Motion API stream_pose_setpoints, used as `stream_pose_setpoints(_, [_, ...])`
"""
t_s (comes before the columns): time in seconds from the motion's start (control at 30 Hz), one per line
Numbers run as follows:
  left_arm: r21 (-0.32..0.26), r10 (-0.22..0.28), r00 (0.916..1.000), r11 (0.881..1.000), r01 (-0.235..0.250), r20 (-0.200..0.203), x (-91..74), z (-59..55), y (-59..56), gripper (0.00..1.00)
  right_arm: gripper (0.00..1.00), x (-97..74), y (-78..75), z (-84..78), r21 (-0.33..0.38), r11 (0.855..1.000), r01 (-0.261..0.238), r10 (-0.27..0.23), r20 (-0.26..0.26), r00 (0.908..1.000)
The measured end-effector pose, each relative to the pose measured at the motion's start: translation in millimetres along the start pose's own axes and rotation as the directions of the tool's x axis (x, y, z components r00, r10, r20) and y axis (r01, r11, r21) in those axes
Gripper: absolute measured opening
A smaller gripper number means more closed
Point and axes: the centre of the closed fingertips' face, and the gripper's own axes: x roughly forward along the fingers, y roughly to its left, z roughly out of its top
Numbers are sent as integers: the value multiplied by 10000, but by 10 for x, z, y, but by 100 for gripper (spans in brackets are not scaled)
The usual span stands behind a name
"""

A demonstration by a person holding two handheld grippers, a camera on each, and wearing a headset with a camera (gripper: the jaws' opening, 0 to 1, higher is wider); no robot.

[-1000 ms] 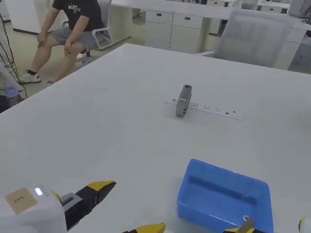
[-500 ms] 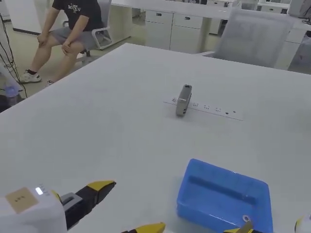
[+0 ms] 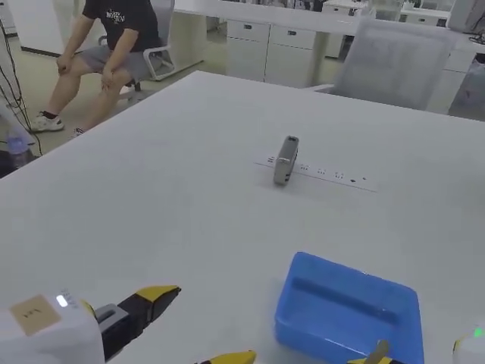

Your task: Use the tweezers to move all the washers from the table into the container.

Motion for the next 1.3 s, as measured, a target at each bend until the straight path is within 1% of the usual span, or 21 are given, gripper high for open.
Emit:
stream_pose_setpoints(0.07, [-7, 42, 10000, 10000, -42, 16, -3, 3, 9, 62, 3, -20, 39, 34, 45, 9999, -162, 162, 160, 9997])
stream_pose_setpoints(0.13, [-15, 79, 10000, 10000, -79, 40, -5, 8, 18, 62, 3, -60, 79, 94, 298, 9988, -392, 381, 365, 9986])
stream_pose_setpoints(0.23, [-53, 65, 9999, 10000, -65, 79, -9, 13, 16, 62, 3, -133, 70, 172, 516, 9971, -561, 534, 523, 9972])
stream_pose_setpoints(0.37, [-2, 4, 10000, 10000, -4, 15, -6, 0, 1, 61, 3, -228, -10, 292, 715, 9962, -495, 432, 869, 9953])
stream_pose_setpoints(0.4, [9, -9, 10000, 10000, 9, 9, -5, -2, -1, 61, 3, -261, -44, 342, 853, 9953, -457, 367, 1038, 9939])
stream_pose_setpoints(0.57, [-6, -32, 10000, 10000, 32, 4, -3, -3, -5, 61, 3, -359, -143, 487, 1241, 9913, -432, 240, 1525, 9880])
stream_pose_setpoints(0.7, [-1, -35, 10000, 10000, 35, 2, -2, -4, -8, 61, 3, -409, -263, 572, 1462, 9889, -260, -9, 1805, 9836])
stream_pose_setpoints(0.73, [3, -30, 10000, 10000, 30, 1, -2, -4, -6, 61, 3, -409, -312, 584, 1543, 9879, -146, -143, 1848, 9827])
stream_pose_setpoints(0.8, [-2, -31, 10000, 10000, 31, -5, -2, -5, -6, 61, 3, -396, -376, 586, 1611, 9869, -27, -274, 1844, 9825])
stream_pose_setpoints(0.83, [0, -36, 10000, 10000, 36, 2, -2, -4, -7, 61, 3, -382, -429, 582, 1686, 9856, 107, -415, 1806, 9827])
stream_pose_setpoints(0.93, [11, -26, 10000, 10000, 26, -25, -2, -9, -5, 61, 3, -333, -521, 572, 1942, 9799, 445, -786, 1713, 9821])
stream_pose_setpoints(1.03, [-1, -10, 10000, 10000, 10, -50, -3, -15, 1, 60, 3, -258, -627, 514, 2087, 9752, 738, -1051, 1430, 9841])
stream_pose_setpoints(1.1, [4, 1, 10000, 10000, -1, -42, -4, -14, 4, 60, 3, -210, -671, 483, 2126, 9737, 814, -1106, 1290, 9855])
stream_pose_setpoints(1.23, [41, -5, 9999, 10000, 6, -100, -2, -24, 4, 60, 3, -136, -712, 438, 2258, 9705, 841, -1111, 1098, 9877])
stream_pose_setpoints(1.3, [63, -18, 9999, 10000, 19, -146, 0, -31, 1, 59, 3, -84, -766, 392, 2308, 9685, 937, -1169, 889, 9892])
